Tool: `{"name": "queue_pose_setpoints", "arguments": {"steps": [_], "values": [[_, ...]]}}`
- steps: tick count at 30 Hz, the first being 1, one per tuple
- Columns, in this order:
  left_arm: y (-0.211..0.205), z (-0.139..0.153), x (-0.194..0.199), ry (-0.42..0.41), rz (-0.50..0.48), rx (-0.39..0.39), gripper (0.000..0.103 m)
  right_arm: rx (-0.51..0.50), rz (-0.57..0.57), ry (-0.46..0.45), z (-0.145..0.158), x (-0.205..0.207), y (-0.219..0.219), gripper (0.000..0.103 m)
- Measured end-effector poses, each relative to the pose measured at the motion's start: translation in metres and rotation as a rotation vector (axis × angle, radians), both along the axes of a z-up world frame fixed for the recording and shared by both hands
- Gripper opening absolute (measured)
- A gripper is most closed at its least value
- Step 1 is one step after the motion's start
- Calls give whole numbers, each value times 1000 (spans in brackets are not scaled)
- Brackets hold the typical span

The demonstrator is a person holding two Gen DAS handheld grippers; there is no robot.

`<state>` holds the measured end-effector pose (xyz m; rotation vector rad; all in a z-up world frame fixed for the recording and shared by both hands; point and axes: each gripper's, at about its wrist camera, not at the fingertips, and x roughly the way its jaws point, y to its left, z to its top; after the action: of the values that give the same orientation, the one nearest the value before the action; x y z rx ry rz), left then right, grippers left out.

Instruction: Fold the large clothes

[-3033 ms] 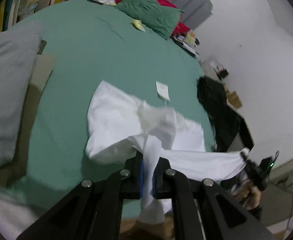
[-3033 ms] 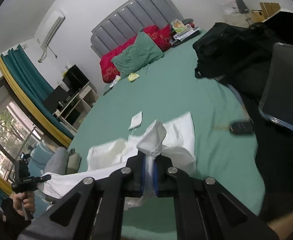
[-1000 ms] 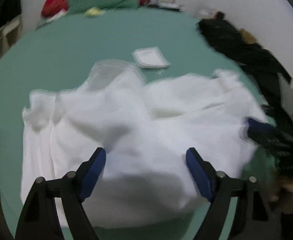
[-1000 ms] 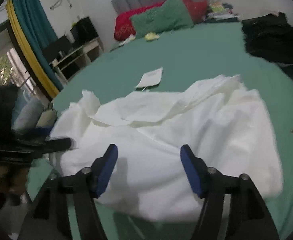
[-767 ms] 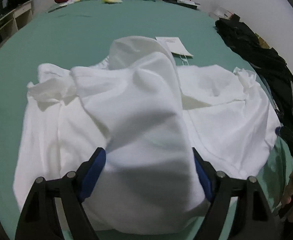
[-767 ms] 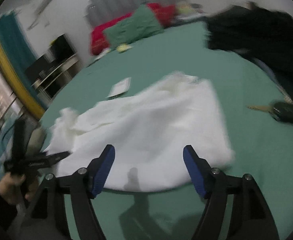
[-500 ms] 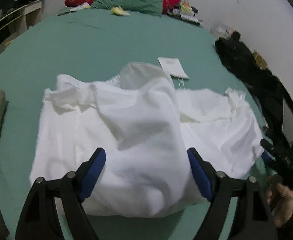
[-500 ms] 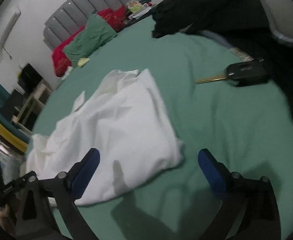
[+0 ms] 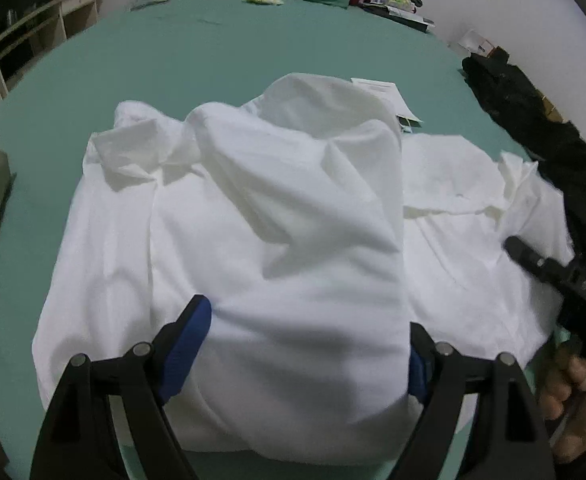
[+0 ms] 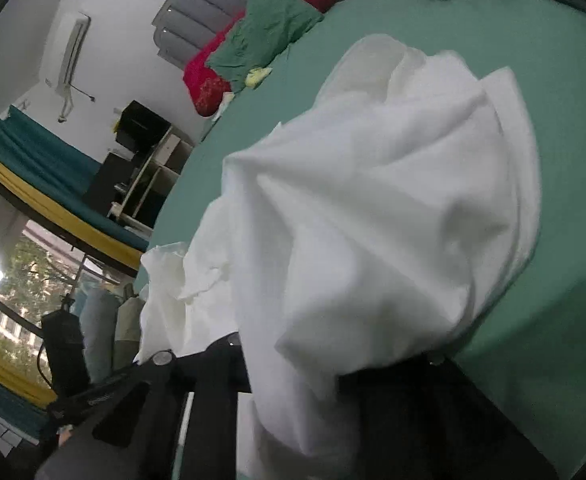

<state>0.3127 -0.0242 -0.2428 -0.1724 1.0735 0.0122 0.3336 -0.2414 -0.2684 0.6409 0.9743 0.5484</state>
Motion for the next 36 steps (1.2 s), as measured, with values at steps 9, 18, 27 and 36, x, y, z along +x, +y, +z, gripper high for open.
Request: {"name": "queue_pose_setpoints", "arguments": {"steps": [9,18,27,36], "values": [[-29,32,3,-42,-59,-81,84,-354,-40,-217,53,-14,-15,9],[0,67,-26,-93,-70,-111,84,-617,-25,-366,97,-25,1,8],[74,62,-49,-118,5,-123,85,-900,128,-547,148,-43,100,8],[118,42,-60,-150,20,-115,87,-949,413,-526,116,-67,232,14]]}}
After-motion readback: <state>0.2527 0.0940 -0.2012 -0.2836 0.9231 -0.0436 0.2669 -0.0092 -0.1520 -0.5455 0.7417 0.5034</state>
